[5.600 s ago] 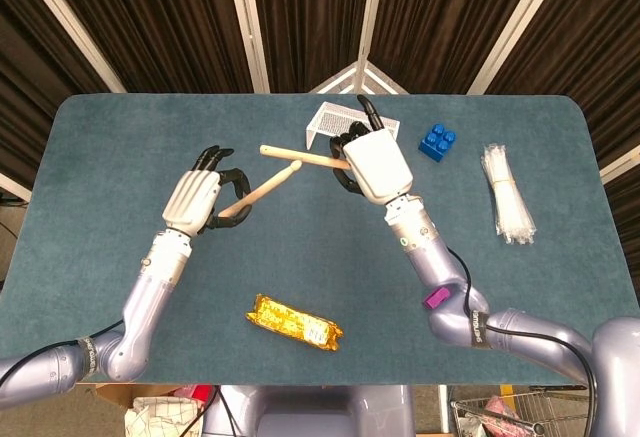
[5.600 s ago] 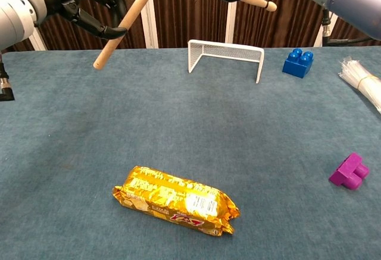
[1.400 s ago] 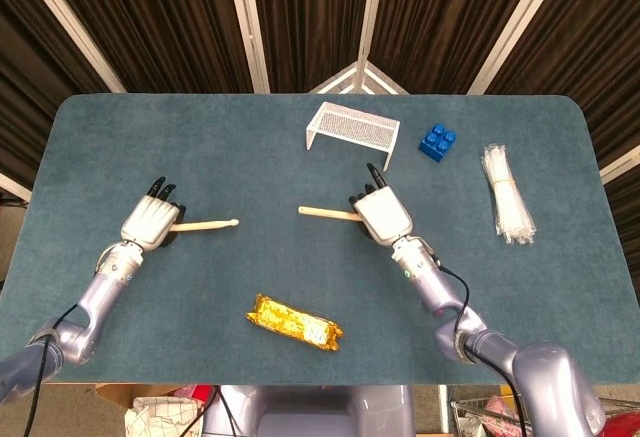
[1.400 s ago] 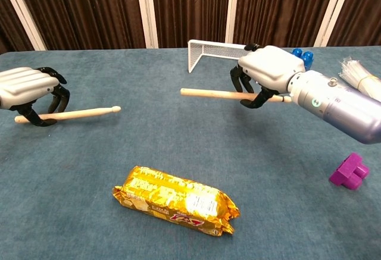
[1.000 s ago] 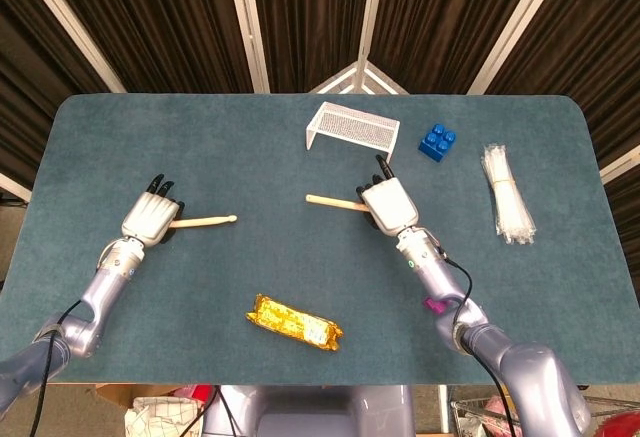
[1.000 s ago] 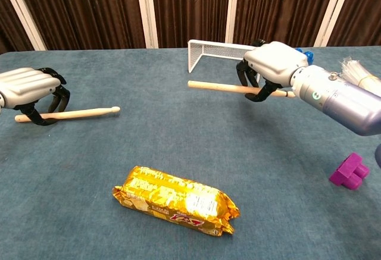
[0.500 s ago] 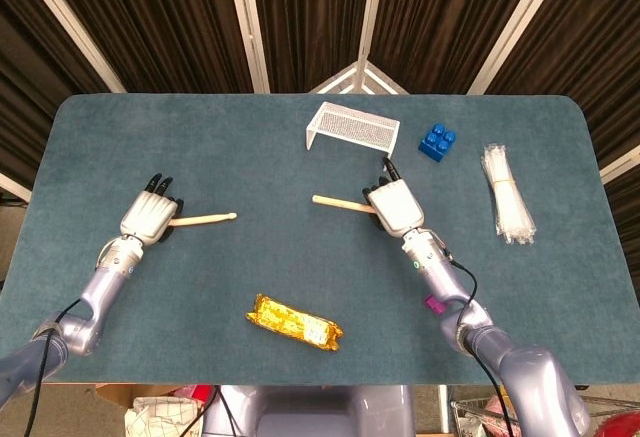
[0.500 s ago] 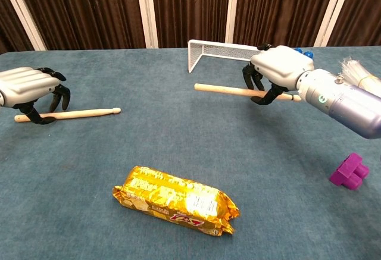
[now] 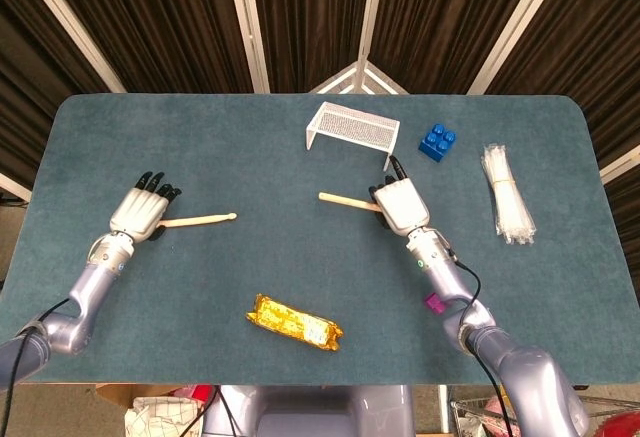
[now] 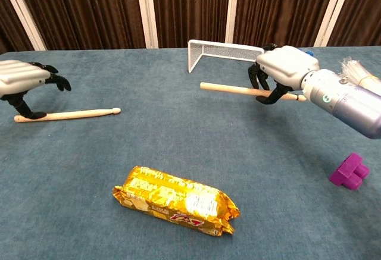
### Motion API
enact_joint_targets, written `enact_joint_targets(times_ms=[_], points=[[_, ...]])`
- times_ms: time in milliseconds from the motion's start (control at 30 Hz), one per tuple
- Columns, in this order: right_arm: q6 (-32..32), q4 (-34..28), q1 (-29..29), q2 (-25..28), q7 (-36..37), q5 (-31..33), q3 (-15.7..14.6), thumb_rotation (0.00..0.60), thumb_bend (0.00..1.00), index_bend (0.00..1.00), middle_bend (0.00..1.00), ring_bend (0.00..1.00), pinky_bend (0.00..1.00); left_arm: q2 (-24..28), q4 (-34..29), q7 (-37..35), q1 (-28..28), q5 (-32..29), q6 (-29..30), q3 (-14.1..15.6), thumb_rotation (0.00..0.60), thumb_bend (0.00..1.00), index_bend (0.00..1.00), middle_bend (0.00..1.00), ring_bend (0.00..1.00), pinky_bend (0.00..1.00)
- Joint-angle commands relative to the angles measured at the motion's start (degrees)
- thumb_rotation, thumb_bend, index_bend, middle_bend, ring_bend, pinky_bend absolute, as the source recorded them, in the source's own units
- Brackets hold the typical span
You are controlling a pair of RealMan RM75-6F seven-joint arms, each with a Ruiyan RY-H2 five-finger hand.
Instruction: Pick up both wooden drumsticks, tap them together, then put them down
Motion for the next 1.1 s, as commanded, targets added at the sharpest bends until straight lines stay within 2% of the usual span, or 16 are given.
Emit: enact_joint_targets(times_ms=[33, 300, 667, 833, 1100], points=[[0.4, 2.7, 0.1, -0.5, -0.7, -1.6, -1.5, 0.6, 0.59, 0.81, 0.65, 0.4, 0.01, 5.6, -7.7, -0.6, 1.0, -2.1, 1.9, -2.4, 0.6, 0.45, 0.18, 0.16, 0.0, 0.0], [2.1, 8.1, 0.2, -1.0, 2.5, -5.0, -4.5, 0.6, 0.59, 0.81, 0.65, 0.4, 0.02, 13.9, -17.0, -1.9, 3.1, -3.1, 5.2, -3.8, 0.6, 0.44, 0.18, 0.15, 0.0, 0.0], [2.3, 10.8, -0.6, -0.9, 6.2, -6.6, -6.4, 0.6, 0.59, 0.81, 0.65, 0.4, 0.02, 18.5, -20.7, -3.4, 5.0, -3.3, 6.7, -3.5, 0.6, 0.44, 0.17, 0.15, 0.0, 0.0], [1.1, 10.4, -0.5, -0.9, 5.5, -6.8, -6.7, 0.6, 0.59, 0.71, 0.63, 0.4, 0.02, 18.4, -20.6, -3.2, 5.0, -3.2, 6.5, -3.0, 0.6, 0.44, 0.17, 0.15, 0.0, 0.0], [-1.5, 7.6, -0.2, -0.6, 1.7, -5.1, -5.3, 0.6, 0.59, 0.57, 0.54, 0.36, 0.02, 17.9, -19.6, -3.1, 4.8, -3.1, 6.0, -2.5, 0.6, 0.44, 0.17, 0.15, 0.0, 0.0]])
